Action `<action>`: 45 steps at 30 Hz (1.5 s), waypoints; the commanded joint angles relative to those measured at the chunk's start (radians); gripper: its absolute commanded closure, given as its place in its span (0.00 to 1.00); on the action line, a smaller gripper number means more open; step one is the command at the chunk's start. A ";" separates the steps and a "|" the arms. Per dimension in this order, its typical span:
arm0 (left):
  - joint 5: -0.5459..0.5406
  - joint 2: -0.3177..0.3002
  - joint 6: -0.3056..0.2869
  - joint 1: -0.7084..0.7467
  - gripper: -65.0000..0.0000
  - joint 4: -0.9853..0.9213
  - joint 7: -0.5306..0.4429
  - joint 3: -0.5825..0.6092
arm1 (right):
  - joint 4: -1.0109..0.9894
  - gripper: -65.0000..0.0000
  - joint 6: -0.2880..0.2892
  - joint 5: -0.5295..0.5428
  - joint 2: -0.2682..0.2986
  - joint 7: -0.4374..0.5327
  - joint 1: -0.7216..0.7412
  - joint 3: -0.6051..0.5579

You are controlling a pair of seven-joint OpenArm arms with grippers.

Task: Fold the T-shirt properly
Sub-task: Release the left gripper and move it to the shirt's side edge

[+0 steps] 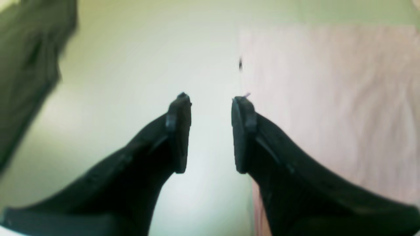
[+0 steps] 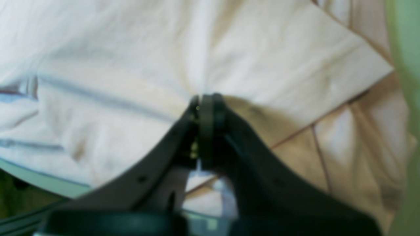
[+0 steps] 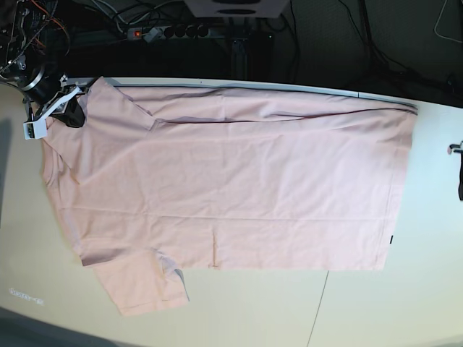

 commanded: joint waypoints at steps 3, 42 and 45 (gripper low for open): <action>-0.008 -0.048 -0.011 -0.082 0.60 -0.038 -0.093 0.043 | 0.004 1.00 0.042 -0.026 0.016 -0.032 -0.007 0.007; 0.053 0.166 -0.001 -1.106 0.58 -1.498 -0.206 0.718 | 0.001 1.00 0.042 -0.080 0.016 -0.042 -0.008 0.007; 0.067 0.191 -0.001 -1.106 0.58 -1.498 -0.211 0.718 | 0.001 1.00 0.042 -0.081 0.016 -0.045 -0.008 0.007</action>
